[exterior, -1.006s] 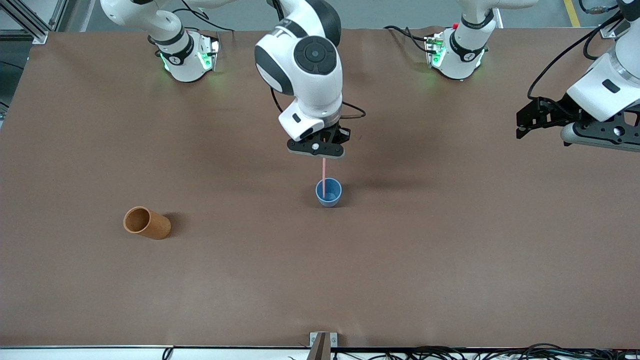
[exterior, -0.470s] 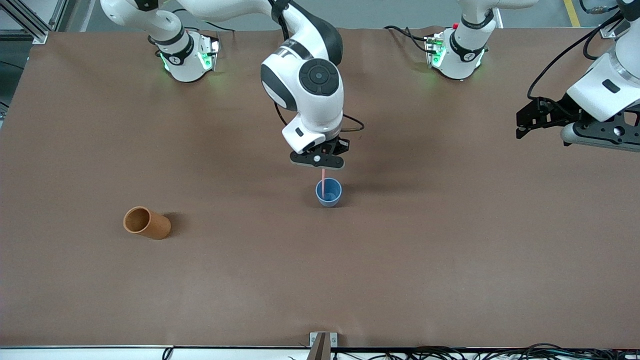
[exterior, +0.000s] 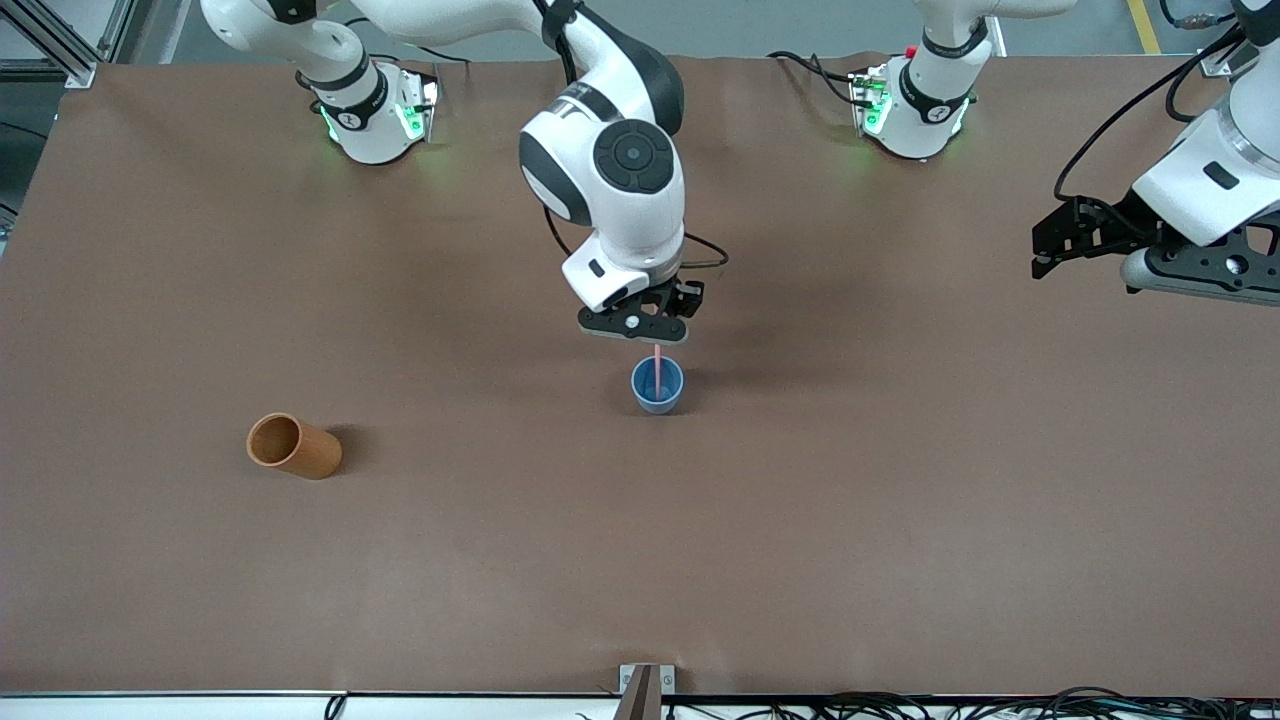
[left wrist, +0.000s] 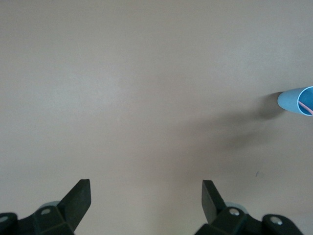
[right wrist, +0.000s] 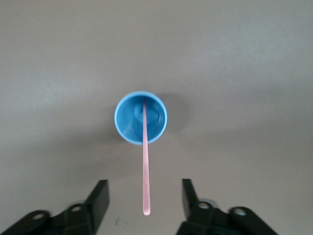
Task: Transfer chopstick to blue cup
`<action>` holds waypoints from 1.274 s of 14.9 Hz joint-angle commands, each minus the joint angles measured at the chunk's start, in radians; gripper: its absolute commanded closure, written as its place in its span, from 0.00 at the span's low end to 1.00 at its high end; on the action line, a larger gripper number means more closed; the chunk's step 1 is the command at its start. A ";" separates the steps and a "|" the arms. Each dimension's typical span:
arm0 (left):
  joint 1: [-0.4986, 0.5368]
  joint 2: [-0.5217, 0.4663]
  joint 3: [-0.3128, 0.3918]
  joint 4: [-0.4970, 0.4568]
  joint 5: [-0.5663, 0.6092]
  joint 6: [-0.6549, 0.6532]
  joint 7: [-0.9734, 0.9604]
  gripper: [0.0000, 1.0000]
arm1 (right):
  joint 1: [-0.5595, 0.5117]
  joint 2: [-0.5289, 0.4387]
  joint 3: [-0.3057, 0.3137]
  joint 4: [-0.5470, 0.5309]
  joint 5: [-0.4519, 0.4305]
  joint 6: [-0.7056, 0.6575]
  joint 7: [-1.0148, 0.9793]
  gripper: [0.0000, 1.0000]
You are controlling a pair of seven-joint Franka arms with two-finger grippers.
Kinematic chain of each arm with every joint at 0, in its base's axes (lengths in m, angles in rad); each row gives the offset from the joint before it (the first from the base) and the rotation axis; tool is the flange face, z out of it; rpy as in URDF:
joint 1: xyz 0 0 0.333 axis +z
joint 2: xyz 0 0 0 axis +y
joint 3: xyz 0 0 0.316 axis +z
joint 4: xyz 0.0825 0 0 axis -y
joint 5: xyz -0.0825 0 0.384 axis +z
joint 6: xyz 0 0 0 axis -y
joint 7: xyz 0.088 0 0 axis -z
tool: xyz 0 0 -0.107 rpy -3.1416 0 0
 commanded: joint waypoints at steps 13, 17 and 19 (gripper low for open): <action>0.006 0.010 -0.004 0.013 -0.012 0.004 -0.005 0.00 | -0.581 -0.598 0.003 -0.363 -0.051 -0.192 -0.648 0.00; 0.005 0.010 -0.005 0.013 -0.014 0.004 -0.010 0.00 | -0.687 -0.761 0.003 -0.552 -0.072 -0.151 -0.753 0.00; 0.005 0.010 -0.005 0.013 -0.014 0.004 -0.010 0.00 | -0.704 -0.803 0.003 -0.599 -0.103 -0.151 -0.759 0.00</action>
